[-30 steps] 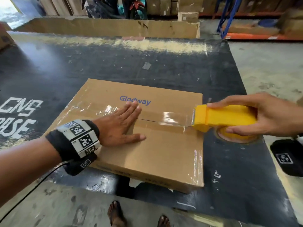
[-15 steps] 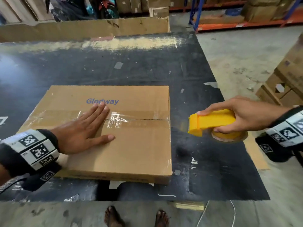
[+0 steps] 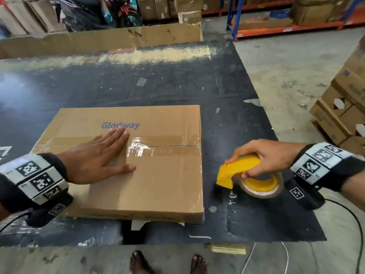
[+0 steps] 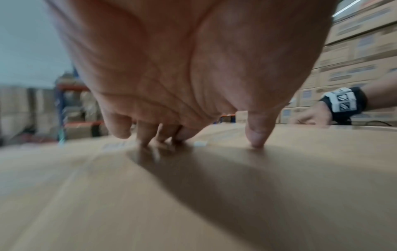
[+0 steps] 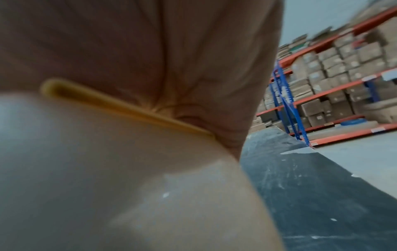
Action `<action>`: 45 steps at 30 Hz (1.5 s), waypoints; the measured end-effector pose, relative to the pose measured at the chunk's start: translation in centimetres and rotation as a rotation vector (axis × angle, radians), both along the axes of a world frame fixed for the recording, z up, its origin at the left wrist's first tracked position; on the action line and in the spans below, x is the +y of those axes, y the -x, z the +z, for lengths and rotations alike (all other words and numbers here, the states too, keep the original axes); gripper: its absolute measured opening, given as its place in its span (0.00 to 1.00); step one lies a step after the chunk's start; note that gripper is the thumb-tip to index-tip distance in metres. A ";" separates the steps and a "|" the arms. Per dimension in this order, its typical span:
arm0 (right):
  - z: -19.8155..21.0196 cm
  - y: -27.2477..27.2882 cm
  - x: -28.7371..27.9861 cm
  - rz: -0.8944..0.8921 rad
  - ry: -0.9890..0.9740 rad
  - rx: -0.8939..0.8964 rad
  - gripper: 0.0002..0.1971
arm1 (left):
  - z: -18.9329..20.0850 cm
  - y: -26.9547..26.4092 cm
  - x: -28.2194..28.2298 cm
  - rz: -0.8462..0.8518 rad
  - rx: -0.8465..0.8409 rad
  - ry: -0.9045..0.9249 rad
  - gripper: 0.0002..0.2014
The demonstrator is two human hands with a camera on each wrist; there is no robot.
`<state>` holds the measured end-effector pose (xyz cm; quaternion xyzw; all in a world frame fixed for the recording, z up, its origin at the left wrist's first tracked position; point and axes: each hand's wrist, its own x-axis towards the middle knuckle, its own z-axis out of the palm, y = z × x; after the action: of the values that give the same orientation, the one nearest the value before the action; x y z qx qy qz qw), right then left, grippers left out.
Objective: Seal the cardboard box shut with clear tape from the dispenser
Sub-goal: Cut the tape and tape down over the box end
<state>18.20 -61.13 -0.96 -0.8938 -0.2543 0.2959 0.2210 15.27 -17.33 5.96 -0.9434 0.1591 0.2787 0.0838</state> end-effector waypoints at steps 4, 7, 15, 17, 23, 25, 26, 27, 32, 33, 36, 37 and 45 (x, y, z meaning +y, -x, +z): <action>0.8 0.9 -1.2 -0.129 -0.130 -0.074 0.26 | 1.5 -1.5 -4.1 -0.292 -0.300 0.216 0.43; 1.1 2.3 -2.5 -0.271 -0.278 -0.110 0.27 | 1.8 -2.4 -9.7 -0.556 -0.337 0.440 0.27; 0.0 9.3 -3.1 -0.605 -0.677 -0.221 0.33 | 0.4 -3.2 -18.3 -0.701 -0.169 0.250 0.24; 0.0 11.1 -2.2 -0.688 -0.801 -0.295 0.35 | 1.1 -3.9 -19.3 -0.514 -0.124 0.484 0.20; 0.8 15.1 1.8 -0.855 -0.965 -0.552 0.37 | 3.2 -4.2 -22.2 0.123 0.372 1.095 0.19; 1.2 15.6 3.0 -0.889 -0.980 -0.621 0.36 | 3.8 -3.7 -22.7 0.155 0.437 1.136 0.16; 1.3 15.8 3.5 -0.904 -0.981 -0.646 0.37 | 4.1 -3.6 -22.8 0.162 0.458 1.148 0.16; 1.4 16.0 3.9 -0.919 -0.977 -0.666 0.37 | 4.3 -3.6 -22.7 0.170 0.478 1.160 0.16; 2.8 16.8 6.1 -0.962 -0.918 -0.720 0.38 | 5.7 -4.5 -21.2 0.167 0.535 1.211 0.21; 3.3 16.8 6.7 -0.969 -0.903 -0.728 0.39 | 6.1 -4.8 -20.8 0.148 0.528 1.213 0.22; 5.5 16.7 9.4 -0.994 -0.824 -0.747 0.40 | 7.5 -6.2 -19.5 0.049 0.491 1.193 0.22; 6.4 16.6 10.4 -0.999 -0.772 -0.764 0.40 | 8.1 -7.0 -19.0 -0.001 0.479 1.177 0.22; 10.1 19.5 18.8 -1.102 -0.395 -0.769 0.41 | 11.9 -18.6 -14.3 -0.117 0.285 1.119 0.17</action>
<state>-1.33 -42.37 9.18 -0.8769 0.1268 -0.2481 0.3916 33.91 -31.65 17.86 -0.7869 0.3440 0.2712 -0.4347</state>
